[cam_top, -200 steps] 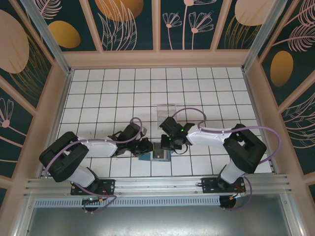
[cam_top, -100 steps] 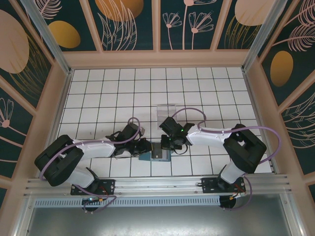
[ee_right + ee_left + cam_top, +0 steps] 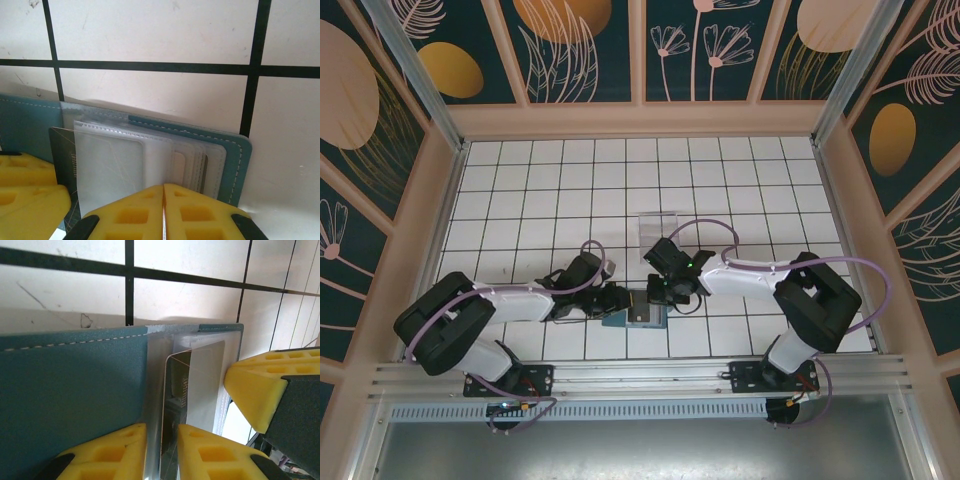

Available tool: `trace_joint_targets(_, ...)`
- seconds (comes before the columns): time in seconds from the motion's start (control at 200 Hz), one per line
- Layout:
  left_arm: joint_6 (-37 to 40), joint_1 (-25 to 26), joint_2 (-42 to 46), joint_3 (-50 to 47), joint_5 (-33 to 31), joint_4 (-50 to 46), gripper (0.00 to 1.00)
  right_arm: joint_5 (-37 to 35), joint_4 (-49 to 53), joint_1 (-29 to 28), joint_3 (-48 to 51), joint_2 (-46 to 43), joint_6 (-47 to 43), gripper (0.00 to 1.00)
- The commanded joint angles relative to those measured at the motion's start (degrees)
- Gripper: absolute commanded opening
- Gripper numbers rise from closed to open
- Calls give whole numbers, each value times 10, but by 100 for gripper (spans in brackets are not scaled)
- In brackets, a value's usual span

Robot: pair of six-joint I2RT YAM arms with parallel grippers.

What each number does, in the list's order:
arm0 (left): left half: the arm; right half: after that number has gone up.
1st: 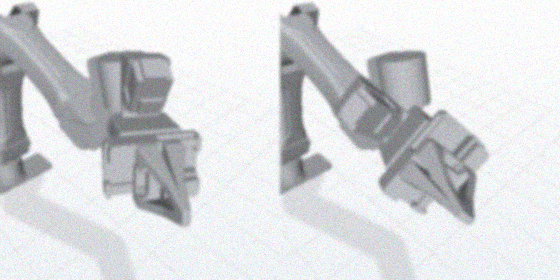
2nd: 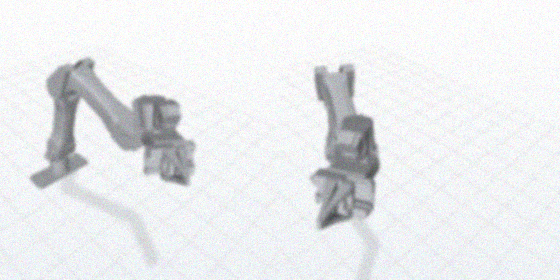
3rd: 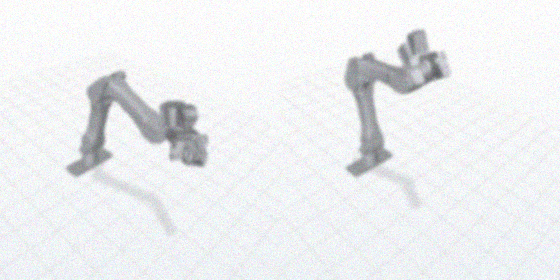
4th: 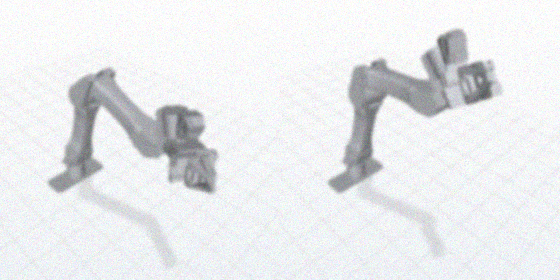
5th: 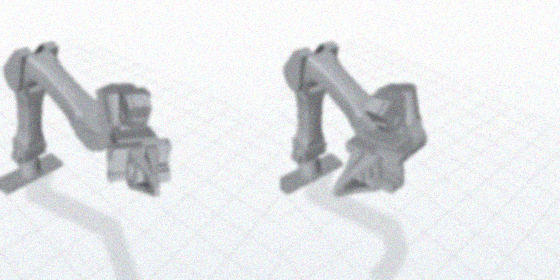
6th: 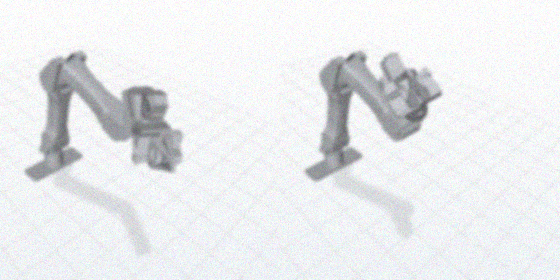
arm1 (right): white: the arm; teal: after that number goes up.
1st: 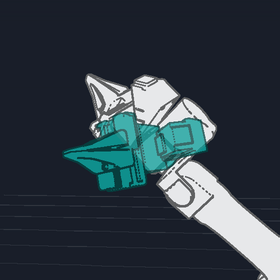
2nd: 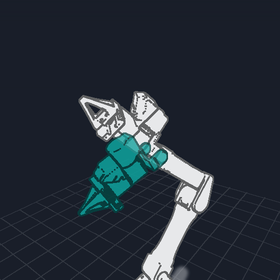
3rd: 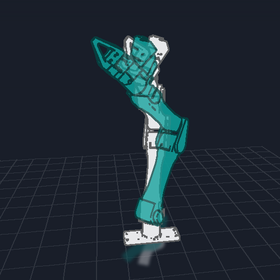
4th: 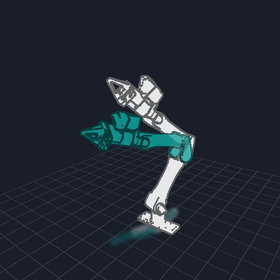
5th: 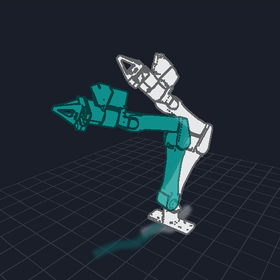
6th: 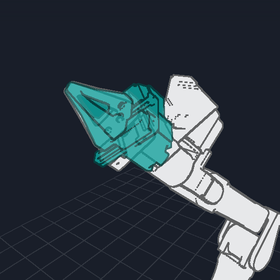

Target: Take the credit cards out of the card holder

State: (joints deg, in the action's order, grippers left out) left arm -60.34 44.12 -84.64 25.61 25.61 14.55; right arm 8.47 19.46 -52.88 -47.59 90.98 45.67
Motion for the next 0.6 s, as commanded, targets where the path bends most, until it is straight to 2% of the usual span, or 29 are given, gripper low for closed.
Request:
trace_joint_targets(0.0,-8,-3,-19,-9,9,14,25,-14,21,-5,-3,13,-4,10)
trace_joint_targets(0.59,-12,-5,-30,-18,34,59,13,-17,25,-5,-2,13,-1,10)
